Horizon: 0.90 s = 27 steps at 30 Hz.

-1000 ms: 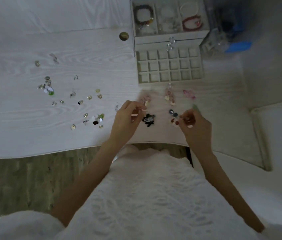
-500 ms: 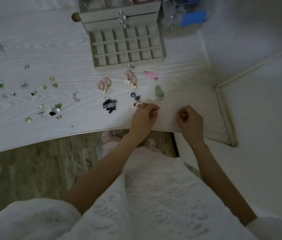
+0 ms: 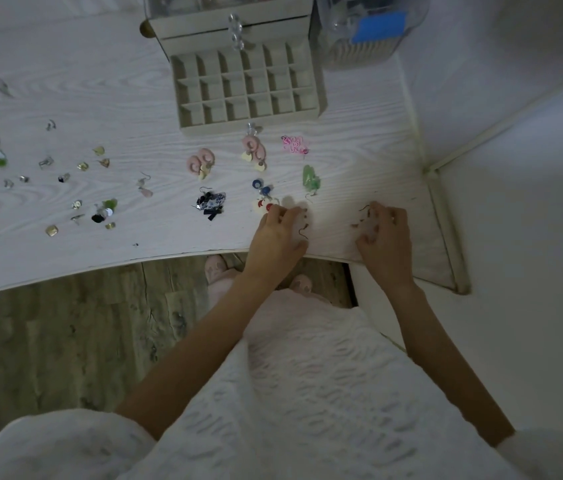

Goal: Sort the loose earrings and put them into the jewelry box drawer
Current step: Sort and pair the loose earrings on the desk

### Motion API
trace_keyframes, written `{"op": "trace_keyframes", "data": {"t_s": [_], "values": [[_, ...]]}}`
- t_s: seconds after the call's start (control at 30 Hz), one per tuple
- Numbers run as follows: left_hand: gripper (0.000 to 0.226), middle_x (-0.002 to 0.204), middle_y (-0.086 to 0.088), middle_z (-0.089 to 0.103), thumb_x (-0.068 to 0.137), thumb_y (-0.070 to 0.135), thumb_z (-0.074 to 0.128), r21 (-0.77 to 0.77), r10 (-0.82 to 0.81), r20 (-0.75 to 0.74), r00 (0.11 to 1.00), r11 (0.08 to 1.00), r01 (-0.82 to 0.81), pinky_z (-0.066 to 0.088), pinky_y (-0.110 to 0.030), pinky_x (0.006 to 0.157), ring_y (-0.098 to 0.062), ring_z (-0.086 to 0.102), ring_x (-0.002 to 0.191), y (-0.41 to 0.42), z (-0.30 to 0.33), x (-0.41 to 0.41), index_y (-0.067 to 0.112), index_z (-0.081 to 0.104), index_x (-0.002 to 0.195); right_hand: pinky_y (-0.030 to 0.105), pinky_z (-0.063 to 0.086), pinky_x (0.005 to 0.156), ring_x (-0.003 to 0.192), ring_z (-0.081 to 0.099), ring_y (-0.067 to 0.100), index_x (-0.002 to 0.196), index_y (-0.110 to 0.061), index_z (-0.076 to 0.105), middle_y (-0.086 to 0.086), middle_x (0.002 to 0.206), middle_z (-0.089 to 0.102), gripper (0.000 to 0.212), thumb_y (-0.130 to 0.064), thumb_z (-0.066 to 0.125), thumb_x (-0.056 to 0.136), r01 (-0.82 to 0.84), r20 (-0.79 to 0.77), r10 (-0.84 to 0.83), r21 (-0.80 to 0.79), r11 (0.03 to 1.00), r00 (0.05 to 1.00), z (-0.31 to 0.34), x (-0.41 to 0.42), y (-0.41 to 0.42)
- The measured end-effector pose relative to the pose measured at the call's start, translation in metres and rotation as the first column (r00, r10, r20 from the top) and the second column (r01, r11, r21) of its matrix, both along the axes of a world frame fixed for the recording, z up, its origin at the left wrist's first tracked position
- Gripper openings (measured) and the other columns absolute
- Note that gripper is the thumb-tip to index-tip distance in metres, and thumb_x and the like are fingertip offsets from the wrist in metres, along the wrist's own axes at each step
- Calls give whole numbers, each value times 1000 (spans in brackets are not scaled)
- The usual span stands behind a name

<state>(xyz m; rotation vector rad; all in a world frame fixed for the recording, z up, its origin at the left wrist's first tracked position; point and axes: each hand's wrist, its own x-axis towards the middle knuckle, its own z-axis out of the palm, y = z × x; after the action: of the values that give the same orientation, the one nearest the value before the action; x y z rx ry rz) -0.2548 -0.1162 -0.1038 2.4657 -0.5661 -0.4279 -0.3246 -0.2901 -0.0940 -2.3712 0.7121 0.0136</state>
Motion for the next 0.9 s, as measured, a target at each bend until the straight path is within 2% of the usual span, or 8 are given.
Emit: {"op": "trace_keyframes", "data": {"t_s": [0.1,0.27,0.43,0.6,0.7,0.77,0.9], "values": [[46,107,-19,54,77,13,70,-26,21,-1,1000,999,-21,49,-37,76,-32,58,86,-5,2,3,6,56,120,33,47,76,87,53,23,118,-3,53,18,113,46,41,3,57,78,-60,7,60,25,998,998,1,9,19],[32,100,-19,57,77,11,71,-32,28,20,999,999,-27,53,-39,64,-32,60,74,-6,1,6,3,61,107,23,36,67,83,56,25,107,-3,57,15,108,52,27,1,58,80,-115,16,114,36,993,993,-3,22,44],[28,95,-17,60,78,12,70,-54,50,38,998,997,-48,53,-37,64,-30,60,75,-7,-1,7,3,61,103,22,33,65,79,55,21,102,-5,57,12,105,53,20,-3,58,82,-114,29,113,34,993,993,-2,32,49],[27,92,-17,64,78,10,70,-95,69,21,997,993,-67,52,-36,66,-30,62,76,-5,0,8,2,63,102,28,42,71,85,56,23,103,-8,59,8,104,58,25,0,60,80,-150,77,144,74,986,987,-4,34,51],[25,97,-13,67,81,10,67,-156,130,-43,991,978,-135,55,-35,71,-23,65,78,1,7,9,4,64,105,31,47,71,82,55,18,104,-11,60,5,104,60,29,3,59,79,-132,118,123,73,989,985,0,30,46],[24,103,-9,67,84,9,64,-190,152,-80,985,968,-164,55,-31,74,-17,66,81,16,15,9,7,64,108,33,48,69,82,56,18,102,-11,61,5,104,61,27,3,58,79,-174,141,166,48,984,976,8,27,43],[20,101,-3,68,90,15,58,-260,31,-15,999,965,-34,56,-27,72,-12,65,80,54,37,4,13,64,109,32,47,65,82,57,20,99,-11,63,6,97,63,18,-3,56,84,-302,164,299,-11,953,940,26,23,39]]}}
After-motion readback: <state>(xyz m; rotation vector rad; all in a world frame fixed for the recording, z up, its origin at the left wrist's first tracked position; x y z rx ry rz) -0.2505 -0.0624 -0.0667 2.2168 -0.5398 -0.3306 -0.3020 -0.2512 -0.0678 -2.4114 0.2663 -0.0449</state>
